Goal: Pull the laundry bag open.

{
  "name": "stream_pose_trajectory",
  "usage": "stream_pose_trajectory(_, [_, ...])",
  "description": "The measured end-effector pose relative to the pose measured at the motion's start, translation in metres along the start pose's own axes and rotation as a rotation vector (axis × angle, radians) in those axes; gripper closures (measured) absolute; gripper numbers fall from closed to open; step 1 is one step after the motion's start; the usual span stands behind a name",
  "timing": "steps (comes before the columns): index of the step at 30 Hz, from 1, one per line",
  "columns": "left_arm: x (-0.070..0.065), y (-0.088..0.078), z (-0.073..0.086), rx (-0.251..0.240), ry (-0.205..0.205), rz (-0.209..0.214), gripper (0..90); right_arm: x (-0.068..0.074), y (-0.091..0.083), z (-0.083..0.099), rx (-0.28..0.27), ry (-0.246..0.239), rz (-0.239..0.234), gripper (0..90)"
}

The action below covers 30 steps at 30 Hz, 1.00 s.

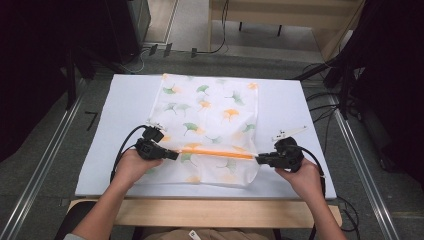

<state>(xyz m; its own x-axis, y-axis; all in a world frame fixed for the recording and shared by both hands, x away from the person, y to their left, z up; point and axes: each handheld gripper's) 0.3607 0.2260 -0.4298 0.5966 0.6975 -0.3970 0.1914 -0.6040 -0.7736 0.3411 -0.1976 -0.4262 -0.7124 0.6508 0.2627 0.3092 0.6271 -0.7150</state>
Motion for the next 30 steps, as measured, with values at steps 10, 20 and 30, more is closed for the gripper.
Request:
stream_pose_trajectory(10, [0.014,-0.017,0.011,-0.007,-0.016,-0.014,90.0,0.000,0.001,0.000,0.003,-0.001,-0.001,84.7])
stream_pose_trajectory(20, [0.013,-0.016,0.011,-0.001,-0.019,-0.009,90.0,-0.001,0.001,0.000,0.006,0.002,0.001,84.8])
stream_pose_trajectory(30, [0.014,-0.016,0.012,0.001,-0.020,-0.006,90.0,-0.002,0.001,0.000,0.007,0.004,0.003,84.7])
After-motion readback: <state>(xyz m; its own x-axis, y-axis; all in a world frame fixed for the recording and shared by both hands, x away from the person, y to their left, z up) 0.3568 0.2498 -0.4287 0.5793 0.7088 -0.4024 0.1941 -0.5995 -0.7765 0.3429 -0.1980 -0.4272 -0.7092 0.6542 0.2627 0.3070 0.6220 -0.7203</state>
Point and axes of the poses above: each handheld gripper's, and its own axes: y roughly forward along the jaws, z roughly out of its underside, x roughly to its left, and after that the axes turned 3 degrees about -x, right-handed
